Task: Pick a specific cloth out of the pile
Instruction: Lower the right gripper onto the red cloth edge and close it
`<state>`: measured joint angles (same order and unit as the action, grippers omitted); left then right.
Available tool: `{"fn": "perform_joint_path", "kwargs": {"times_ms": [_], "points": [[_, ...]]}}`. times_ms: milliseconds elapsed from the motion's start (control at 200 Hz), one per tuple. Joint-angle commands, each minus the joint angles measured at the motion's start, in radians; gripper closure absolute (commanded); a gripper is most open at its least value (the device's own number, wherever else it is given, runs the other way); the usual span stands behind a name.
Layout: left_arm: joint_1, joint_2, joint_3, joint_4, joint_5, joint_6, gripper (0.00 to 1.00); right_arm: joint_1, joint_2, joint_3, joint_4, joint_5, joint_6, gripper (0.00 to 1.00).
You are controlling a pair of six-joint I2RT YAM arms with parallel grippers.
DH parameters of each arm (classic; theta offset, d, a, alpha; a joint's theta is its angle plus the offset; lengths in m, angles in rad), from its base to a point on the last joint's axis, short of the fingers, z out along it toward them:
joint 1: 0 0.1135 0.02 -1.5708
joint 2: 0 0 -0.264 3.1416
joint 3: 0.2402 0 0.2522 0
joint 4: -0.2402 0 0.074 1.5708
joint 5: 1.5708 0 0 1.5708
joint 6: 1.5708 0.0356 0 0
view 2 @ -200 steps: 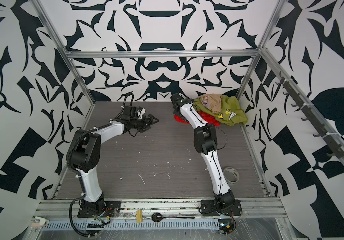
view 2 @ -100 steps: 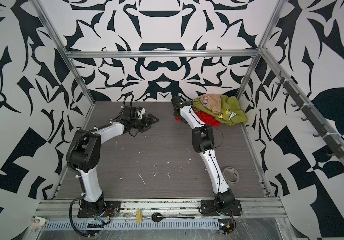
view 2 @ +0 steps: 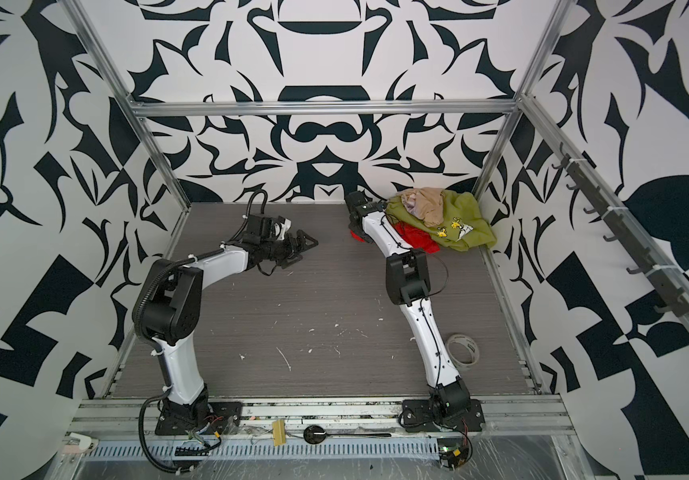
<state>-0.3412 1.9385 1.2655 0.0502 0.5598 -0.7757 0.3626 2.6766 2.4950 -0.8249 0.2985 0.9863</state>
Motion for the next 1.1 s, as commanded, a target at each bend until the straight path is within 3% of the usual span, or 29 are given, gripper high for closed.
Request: {"fn": "perform_joint_path", "kwargs": {"times_ms": [0, 170, 325, 1095], "points": [[0.002, -0.026, -0.014, 0.017, 0.008, -0.010, 0.00, 0.001, -0.026, -0.037, 0.022, -0.043, 0.006, 0.71], [0.002, -0.027, -0.018, 0.017, 0.005, -0.011, 0.00, -0.002, -0.072, -0.111, 0.079, -0.061, 0.002, 0.86], [0.002, -0.036, -0.035, 0.030, -0.002, -0.011, 0.00, -0.001, -0.113, -0.144, 0.102, -0.071, -0.007, 0.91], [0.001, -0.086, -0.104, 0.085, -0.015, -0.026, 0.00, -0.002, -0.376, -0.337, 0.214, -0.073, -0.023, 0.95]]}}
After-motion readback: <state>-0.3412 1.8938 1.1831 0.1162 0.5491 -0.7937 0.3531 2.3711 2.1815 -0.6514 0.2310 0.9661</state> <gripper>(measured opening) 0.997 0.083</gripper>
